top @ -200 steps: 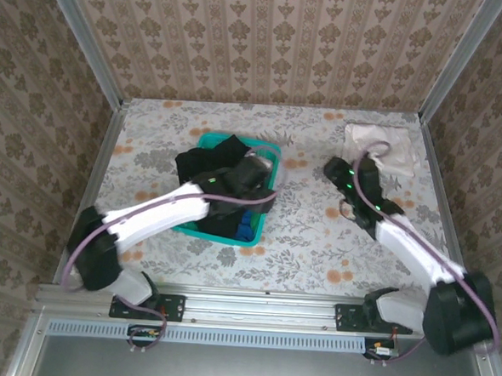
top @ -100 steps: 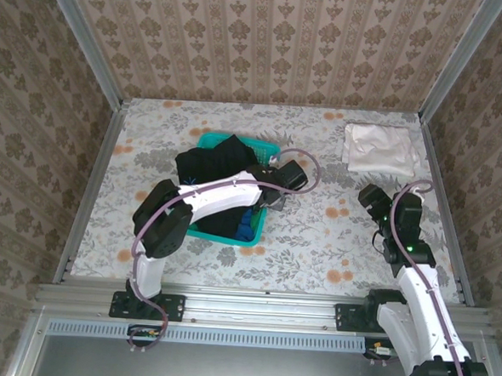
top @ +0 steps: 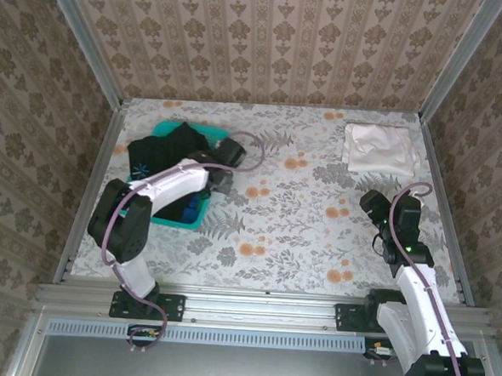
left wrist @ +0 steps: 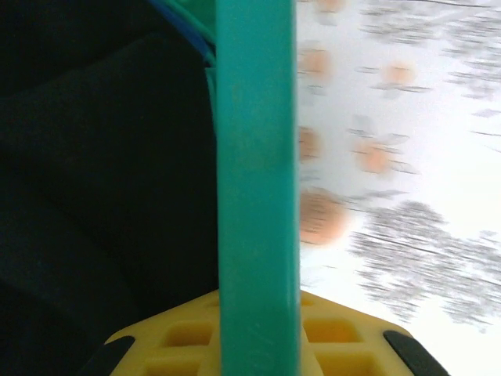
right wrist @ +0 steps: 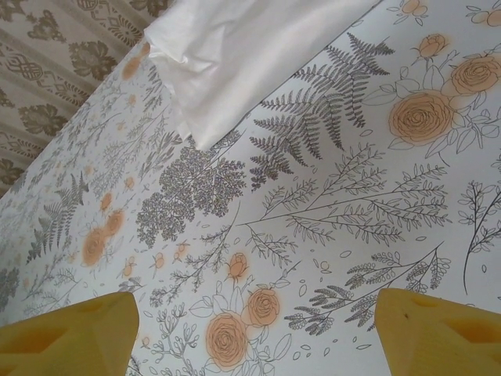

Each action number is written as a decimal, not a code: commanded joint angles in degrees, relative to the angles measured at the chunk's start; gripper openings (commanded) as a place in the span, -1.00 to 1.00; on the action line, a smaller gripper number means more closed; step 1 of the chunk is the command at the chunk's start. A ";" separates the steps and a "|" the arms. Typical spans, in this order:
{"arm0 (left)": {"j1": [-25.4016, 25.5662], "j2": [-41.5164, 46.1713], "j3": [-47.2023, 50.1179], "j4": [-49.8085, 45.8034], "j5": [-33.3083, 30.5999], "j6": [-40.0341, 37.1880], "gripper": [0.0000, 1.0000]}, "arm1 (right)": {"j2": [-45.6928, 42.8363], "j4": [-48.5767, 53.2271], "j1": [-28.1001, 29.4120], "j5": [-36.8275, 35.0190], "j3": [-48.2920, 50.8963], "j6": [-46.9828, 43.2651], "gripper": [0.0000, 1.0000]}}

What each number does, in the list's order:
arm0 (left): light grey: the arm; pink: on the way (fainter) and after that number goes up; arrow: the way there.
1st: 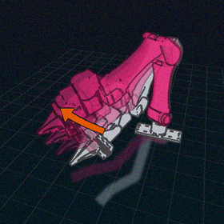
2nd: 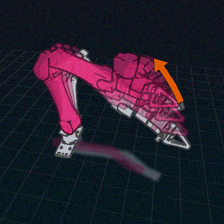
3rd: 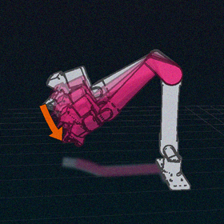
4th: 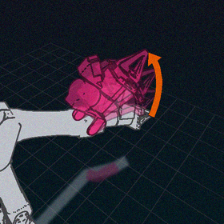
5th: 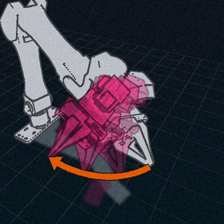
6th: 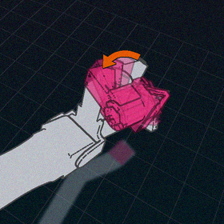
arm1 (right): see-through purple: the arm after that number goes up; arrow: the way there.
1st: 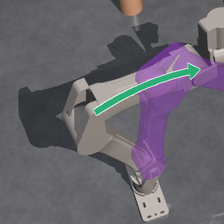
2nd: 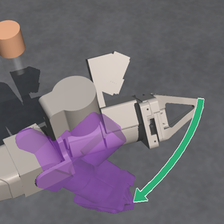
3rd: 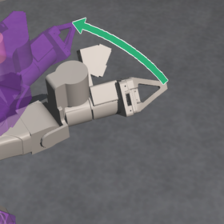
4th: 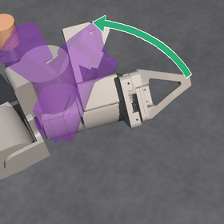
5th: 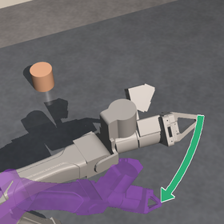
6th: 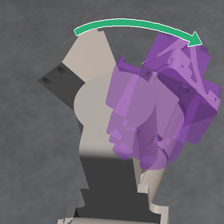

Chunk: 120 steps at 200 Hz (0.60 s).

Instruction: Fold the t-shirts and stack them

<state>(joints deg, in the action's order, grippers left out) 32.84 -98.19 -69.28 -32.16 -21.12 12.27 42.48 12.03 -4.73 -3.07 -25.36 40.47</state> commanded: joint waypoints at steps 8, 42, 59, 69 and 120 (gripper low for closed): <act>-9.26 1.94 0.75 8.07 4.54 -15.00 -0.78 | -0.46 -0.59 -0.60 -1.88 0.80 0.04 0.62; -18.82 -2.30 -2.54 13.31 12.44 -23.24 -0.81 | -0.82 -0.30 -0.72 -1.46 0.33 0.18 0.56; -22.05 -5.45 -5.78 13.85 13.45 -25.66 -0.82 | -1.32 0.44 -0.72 -1.50 -0.03 -0.22 0.56; -22.96 -7.79 -8.73 12.36 13.67 -27.16 -0.81 | -1.88 0.70 -0.72 -2.03 0.13 -0.22 0.56; -27.10 -17.29 -19.73 11.66 10.35 -27.87 -0.80 | -3.54 0.59 -0.90 -2.95 0.86 -0.54 0.56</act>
<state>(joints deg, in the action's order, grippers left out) 7.33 -112.86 -83.59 -22.61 -11.40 -12.84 39.70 12.05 -5.26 -4.29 -25.23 40.64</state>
